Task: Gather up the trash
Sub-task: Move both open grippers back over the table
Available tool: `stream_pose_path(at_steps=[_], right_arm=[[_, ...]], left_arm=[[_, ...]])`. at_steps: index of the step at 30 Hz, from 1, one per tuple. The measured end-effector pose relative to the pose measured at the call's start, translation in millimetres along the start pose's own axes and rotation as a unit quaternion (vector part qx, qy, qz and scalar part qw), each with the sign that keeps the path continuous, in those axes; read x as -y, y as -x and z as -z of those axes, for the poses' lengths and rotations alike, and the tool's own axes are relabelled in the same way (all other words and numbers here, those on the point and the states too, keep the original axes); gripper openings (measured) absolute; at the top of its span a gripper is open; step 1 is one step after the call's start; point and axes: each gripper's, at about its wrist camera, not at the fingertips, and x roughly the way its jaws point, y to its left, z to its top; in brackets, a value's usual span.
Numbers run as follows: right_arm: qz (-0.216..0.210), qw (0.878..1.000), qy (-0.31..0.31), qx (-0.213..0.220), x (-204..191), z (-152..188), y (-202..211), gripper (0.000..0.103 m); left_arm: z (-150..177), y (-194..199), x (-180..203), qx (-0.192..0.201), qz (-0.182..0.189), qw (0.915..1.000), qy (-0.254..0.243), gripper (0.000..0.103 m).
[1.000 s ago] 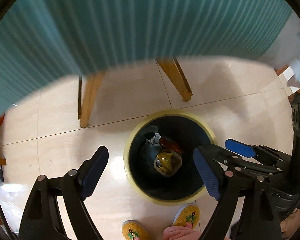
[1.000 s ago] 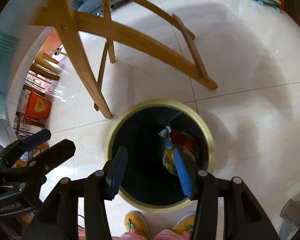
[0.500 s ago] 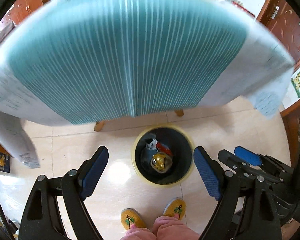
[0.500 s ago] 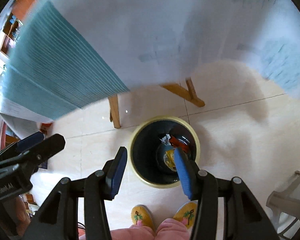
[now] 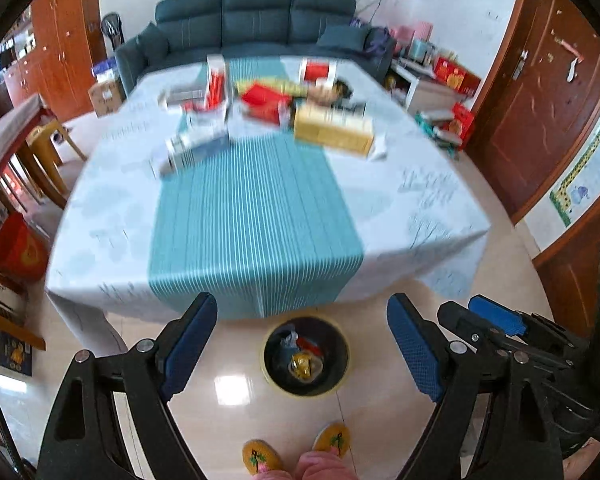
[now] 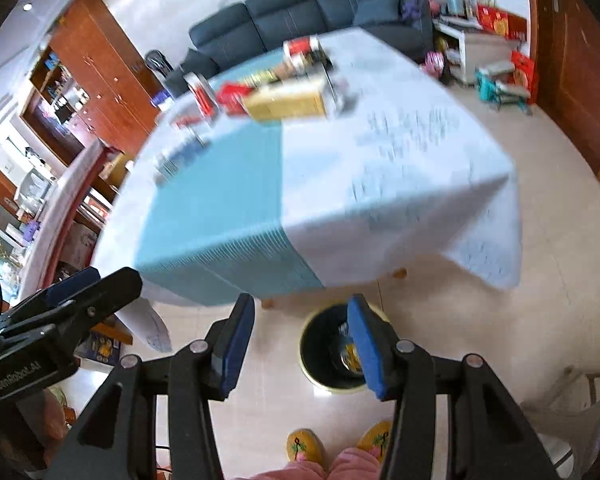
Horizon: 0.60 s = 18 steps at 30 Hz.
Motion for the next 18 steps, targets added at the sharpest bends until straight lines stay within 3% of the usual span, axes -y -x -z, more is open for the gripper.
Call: stream_pose_path(at_steps=[8, 18], right_arm=[[-0.021, 0.998, 0.033, 0.043, -22.7, -41.8, 48.5, 0.049], [-0.053, 0.992, 0.097, 0.069, -42.2, -85.5, 58.4, 0.049]], left_arm=[[-36.7, 47.7, 9.0, 0.047, -0.018, 0.9987, 0.005, 0.086], [-76.4, 66.7, 14.3, 0.077, -0.054, 0.9953, 0.025, 0.086]])
